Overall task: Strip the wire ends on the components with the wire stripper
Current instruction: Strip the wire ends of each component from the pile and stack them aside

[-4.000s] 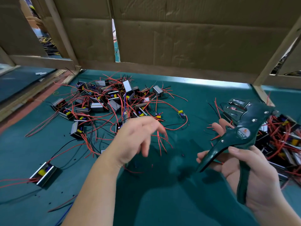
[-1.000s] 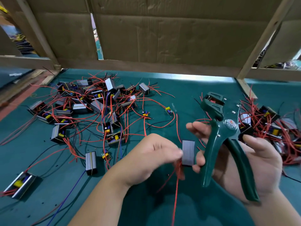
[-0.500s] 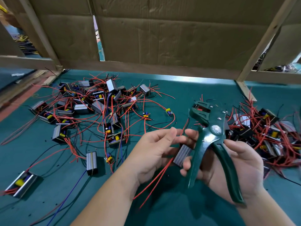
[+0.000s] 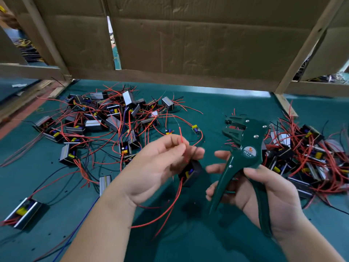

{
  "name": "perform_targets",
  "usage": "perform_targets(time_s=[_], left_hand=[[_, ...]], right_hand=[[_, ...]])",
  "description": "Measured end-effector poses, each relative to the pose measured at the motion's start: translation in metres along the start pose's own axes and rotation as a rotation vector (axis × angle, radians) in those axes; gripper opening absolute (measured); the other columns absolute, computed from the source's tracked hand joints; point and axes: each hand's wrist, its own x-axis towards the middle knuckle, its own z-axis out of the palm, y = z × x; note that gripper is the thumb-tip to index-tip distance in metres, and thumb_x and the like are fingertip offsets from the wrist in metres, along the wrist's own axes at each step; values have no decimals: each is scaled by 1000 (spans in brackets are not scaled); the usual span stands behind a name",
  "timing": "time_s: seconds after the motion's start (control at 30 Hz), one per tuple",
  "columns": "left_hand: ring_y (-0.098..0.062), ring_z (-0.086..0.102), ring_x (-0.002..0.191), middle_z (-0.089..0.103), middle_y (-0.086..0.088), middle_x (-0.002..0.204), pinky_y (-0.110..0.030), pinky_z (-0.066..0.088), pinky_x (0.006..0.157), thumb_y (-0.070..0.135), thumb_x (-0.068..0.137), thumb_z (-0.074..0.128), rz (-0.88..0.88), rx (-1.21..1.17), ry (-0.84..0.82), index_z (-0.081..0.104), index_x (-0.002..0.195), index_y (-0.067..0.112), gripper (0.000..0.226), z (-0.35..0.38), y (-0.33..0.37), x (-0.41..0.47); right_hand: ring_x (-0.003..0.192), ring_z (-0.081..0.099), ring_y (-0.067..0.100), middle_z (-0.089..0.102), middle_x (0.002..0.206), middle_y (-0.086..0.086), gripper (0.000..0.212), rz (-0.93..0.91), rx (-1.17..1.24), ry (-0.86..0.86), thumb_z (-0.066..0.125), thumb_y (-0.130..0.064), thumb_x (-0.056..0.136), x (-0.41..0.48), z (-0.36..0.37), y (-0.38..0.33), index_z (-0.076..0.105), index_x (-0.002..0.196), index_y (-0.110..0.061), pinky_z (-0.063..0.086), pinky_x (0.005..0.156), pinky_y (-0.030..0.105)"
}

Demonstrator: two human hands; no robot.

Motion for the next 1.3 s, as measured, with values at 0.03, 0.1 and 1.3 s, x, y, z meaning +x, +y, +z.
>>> perform_targets(time_s=[0.03, 0.1, 1.3], left_hand=[[-10, 67, 100, 73, -4, 105, -15, 50, 77, 19, 91, 52, 50, 154, -15, 50, 91, 14, 5, -3, 3, -3], [-9, 60, 115, 72, 0, 111, -15, 46, 88, 18, 97, 46, 125, 298, -62, 45, 92, 14, 7, -9, 6, -8], [-12, 42, 63, 48, -2, 65, -17, 32, 60, 19, 88, 62, 619, 1087, 200, 70, 80, 9, 15, -6, 6, -4]], right_hand=[[72, 62, 48, 63, 96, 34, 70, 4, -62, 67, 79, -21, 53, 0, -2, -1, 61, 116, 4, 53, 67, 57], [69, 62, 48, 64, 85, 31, 57, 12, -160, 163, 65, -17, 62, 1, -6, -1, 60, 115, 3, 55, 65, 55], [65, 63, 42, 61, 75, 24, 47, 296, -147, -234, 82, -33, 65, -8, 7, 4, 66, 99, -5, 52, 64, 48]])
